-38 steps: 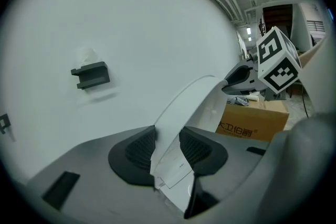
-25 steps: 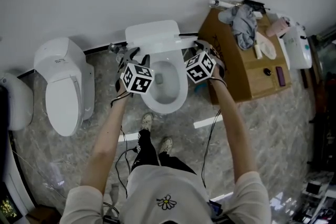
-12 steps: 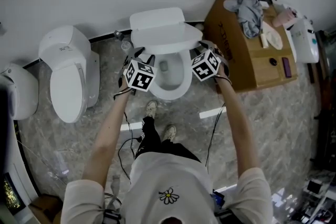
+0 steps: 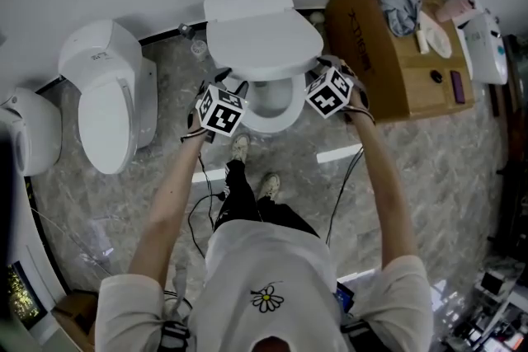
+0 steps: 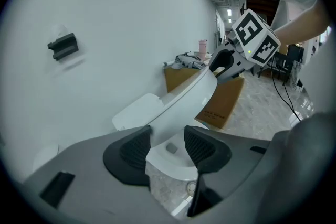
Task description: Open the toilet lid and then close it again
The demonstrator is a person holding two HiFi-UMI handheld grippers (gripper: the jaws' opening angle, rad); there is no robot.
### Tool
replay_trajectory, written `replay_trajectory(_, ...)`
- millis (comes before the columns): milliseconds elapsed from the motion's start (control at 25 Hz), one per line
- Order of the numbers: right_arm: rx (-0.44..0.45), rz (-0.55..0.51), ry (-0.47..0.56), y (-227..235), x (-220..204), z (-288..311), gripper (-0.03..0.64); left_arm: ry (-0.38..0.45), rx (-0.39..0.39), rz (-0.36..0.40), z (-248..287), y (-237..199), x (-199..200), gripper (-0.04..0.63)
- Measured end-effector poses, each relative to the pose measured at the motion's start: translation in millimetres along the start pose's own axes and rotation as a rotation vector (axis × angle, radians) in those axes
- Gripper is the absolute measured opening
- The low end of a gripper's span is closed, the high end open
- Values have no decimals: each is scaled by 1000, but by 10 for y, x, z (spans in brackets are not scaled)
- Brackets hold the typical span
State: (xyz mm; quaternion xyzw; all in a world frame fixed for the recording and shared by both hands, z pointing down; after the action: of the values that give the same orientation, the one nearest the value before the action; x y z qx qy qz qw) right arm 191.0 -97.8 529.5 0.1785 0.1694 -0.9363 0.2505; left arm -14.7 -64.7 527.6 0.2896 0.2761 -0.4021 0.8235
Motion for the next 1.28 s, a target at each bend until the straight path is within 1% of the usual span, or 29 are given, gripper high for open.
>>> replay_trajectory(320,56,-9,-58,-261,-277,167,181,-56,-70,0,35,255,-323,239)
replay_trajectory(520,108,11,-93,-438,-472,276,184,-107,-120,-49,59,415,-536,238)
replay_trajectory(840,194,21,-146,-689,-766,484,188,-172,-173,-83,136,661,-860,238)
replay_trajectory(1000,227,37,-173,-812,-898,609,187,-211,-200,-93,200,771,-1043,238)
replay_trajectory(1280,287,99,-206,-1012,-1117,826,183,-274,-246,-122,310,970,-1363,234)
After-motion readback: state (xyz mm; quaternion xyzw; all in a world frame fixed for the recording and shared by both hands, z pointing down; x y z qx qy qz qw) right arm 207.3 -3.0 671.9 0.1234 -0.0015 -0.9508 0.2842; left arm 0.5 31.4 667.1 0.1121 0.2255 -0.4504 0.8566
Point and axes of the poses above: the fingertips, and each gripper's own axes: z forward along the fingers, y to its right, x out of its top, the point moved 2 cm from there along -z, backward along the fingers, and after that the axes turned 10 degrees about x, right-handed, at the moved point
